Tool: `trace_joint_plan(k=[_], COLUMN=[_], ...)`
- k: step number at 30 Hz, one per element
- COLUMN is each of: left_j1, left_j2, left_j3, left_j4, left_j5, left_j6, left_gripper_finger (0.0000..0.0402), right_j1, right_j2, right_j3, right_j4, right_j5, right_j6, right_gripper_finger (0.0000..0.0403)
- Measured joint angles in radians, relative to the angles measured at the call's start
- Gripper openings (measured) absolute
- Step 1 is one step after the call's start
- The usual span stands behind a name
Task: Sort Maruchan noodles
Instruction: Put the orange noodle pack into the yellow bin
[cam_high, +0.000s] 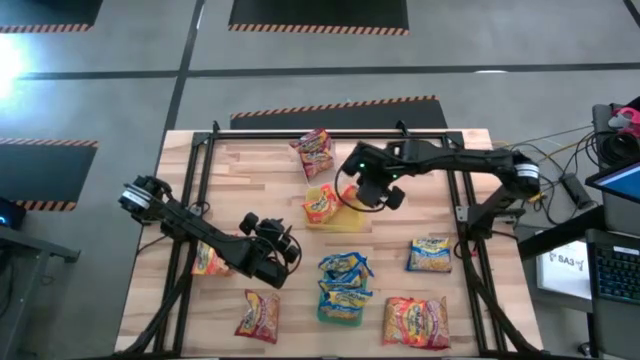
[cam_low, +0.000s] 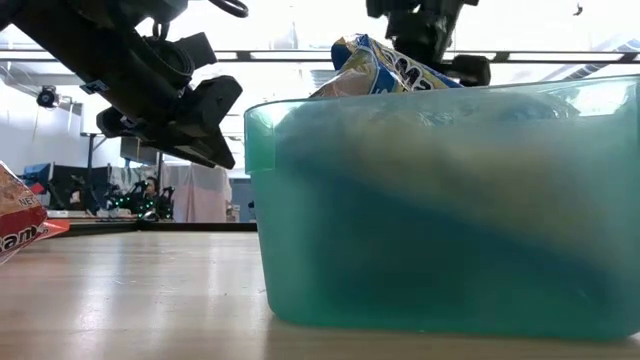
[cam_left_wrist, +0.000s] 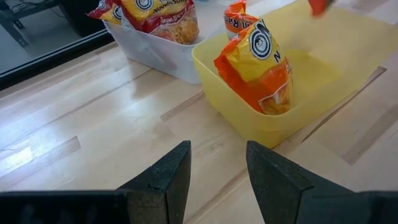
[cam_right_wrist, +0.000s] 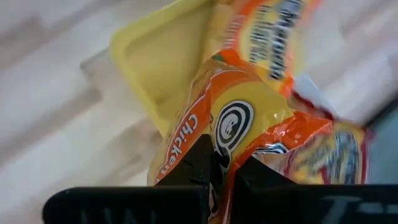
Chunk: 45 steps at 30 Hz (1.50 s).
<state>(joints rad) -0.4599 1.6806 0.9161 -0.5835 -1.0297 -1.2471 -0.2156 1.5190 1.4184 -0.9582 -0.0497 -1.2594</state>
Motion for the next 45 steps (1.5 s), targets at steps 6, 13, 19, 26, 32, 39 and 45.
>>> trace_joint_plan(k=[6, 13, 19, 26, 32, 39, 45], left_j1=[0.000, 0.002, 0.003, 0.004, 0.004, 0.003, 0.003], left_j2=[0.001, 0.001, 0.001, 0.001, 0.001, 0.001, 0.001], left_j3=[0.000, 0.000, 0.000, 0.000, 0.000, 0.000, 0.000], left_j4=[0.000, 0.000, 0.000, 0.000, 0.000, 0.000, 0.000], left_j5=[0.000, 0.000, 0.000, 0.000, -0.003, -0.008, -0.008], left_j6=[0.000, 0.000, -0.001, -0.001, -0.007, -0.007, -0.007], left_gripper_finger=[0.0139, 0.0139, 0.0139, 0.0139, 0.0139, 0.0139, 0.0139], right_j1=[0.002, 0.021, 0.042, 0.052, 0.062, 0.085, 0.089], right_j2=[0.080, 0.150, 0.202, 0.212, 0.233, 0.293, 0.295], right_j3=[0.073, 0.159, 0.166, 0.172, 0.172, 0.171, 0.170], right_j4=[-0.015, -0.039, -0.059, -0.023, 0.034, 0.059, 0.121], right_j5=[-0.001, -0.012, -0.002, 0.000, -0.010, -0.009, -0.028], right_j6=[-0.206, -0.254, -0.404, -0.496, -0.513, -0.540, -0.529], right_gripper_finger=[0.0008, 0.0008, 0.0008, 0.0008, 0.0008, 0.0008, 0.0009])
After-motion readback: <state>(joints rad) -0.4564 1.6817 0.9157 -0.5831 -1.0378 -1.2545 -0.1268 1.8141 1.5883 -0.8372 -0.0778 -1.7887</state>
